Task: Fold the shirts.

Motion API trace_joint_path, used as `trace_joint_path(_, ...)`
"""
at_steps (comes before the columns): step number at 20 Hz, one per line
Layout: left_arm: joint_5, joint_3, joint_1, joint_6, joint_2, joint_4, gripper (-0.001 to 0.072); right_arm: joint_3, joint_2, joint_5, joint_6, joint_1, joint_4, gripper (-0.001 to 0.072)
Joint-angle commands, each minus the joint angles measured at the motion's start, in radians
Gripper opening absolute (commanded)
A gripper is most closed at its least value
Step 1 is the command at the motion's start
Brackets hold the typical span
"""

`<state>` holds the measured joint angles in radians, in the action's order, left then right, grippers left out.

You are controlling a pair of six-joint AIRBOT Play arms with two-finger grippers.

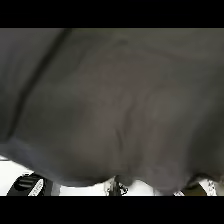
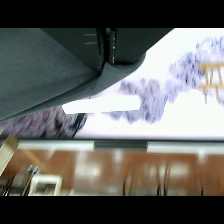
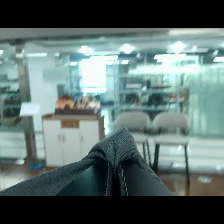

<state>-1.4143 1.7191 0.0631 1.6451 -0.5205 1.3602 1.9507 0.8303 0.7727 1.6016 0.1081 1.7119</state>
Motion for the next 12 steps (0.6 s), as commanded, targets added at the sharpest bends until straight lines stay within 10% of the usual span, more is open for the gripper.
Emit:
trace_joint_path(1,-0.142,-0.159,-0.002,0.018,0.002,0.028,0.0041,0.002,0.126,0.090,0.008,0.000,0.071,0.0081)
trace_joint_path(5,-0.076,-0.453,-0.002,0.019,0.002,0.028,0.0042,0.002,0.380,0.251,0.008,0.001,0.086,0.0080)
trace_joint_path(12,0.583,-0.885,-0.003,0.201,-0.154,0.028,0.0043,0.002,0.820,0.080,-0.094,0.001,0.411,0.0080)
